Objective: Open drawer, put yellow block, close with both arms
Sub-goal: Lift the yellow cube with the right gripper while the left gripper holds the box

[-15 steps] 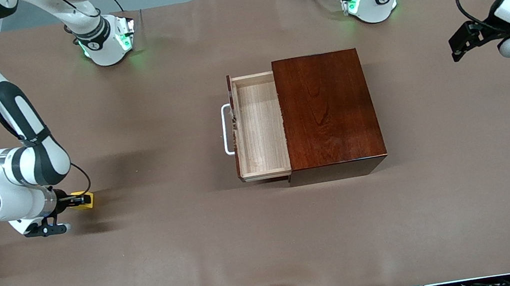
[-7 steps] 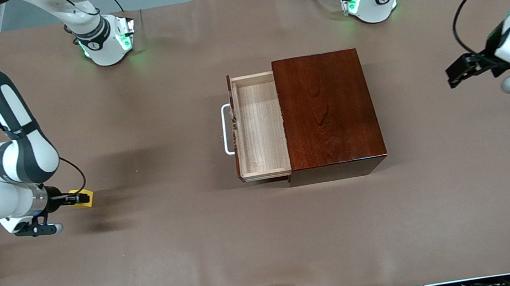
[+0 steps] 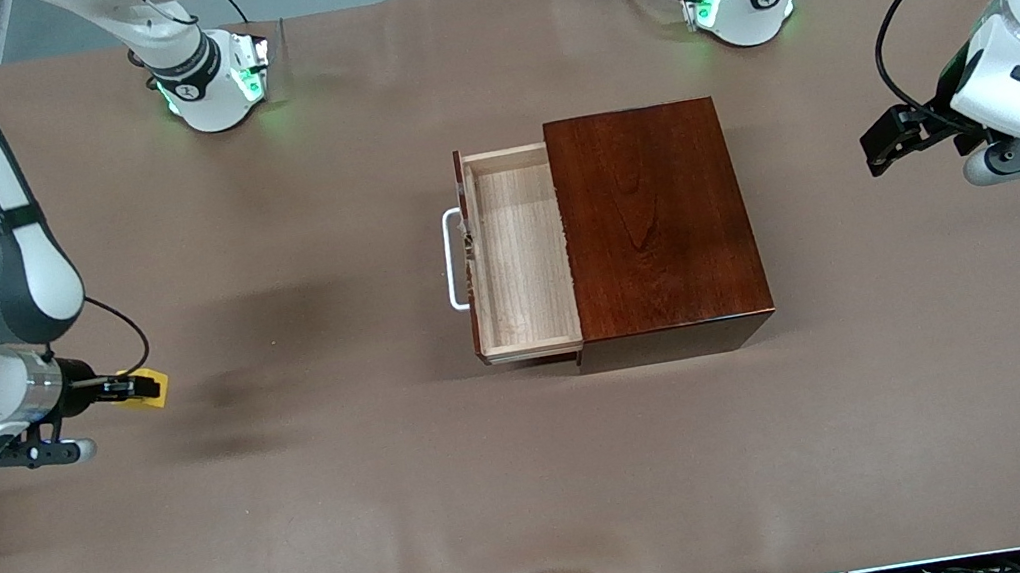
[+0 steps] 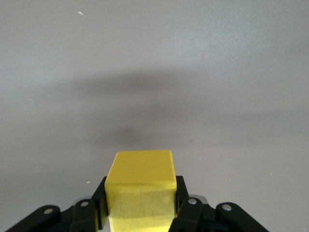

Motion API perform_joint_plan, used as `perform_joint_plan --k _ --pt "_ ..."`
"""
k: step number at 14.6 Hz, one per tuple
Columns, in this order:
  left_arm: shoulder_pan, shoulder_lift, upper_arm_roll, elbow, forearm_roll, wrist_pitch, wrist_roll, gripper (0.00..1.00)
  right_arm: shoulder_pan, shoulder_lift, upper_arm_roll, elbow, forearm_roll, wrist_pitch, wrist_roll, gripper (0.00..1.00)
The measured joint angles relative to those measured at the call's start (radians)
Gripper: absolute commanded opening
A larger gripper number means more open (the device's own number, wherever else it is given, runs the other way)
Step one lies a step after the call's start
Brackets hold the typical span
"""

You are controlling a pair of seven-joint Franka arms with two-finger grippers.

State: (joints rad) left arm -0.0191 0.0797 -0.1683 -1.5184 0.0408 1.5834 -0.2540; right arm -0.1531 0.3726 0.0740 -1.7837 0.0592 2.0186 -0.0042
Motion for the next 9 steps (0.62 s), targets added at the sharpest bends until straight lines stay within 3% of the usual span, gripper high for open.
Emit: perform_joint_plan --k 9 --pt "-0.006 0.001 -0.032 0.000 0.000 0.000 0.000 1.00 0.064 -0.182 0.003 0.026 0.005 -0.221 0.151 0.00"
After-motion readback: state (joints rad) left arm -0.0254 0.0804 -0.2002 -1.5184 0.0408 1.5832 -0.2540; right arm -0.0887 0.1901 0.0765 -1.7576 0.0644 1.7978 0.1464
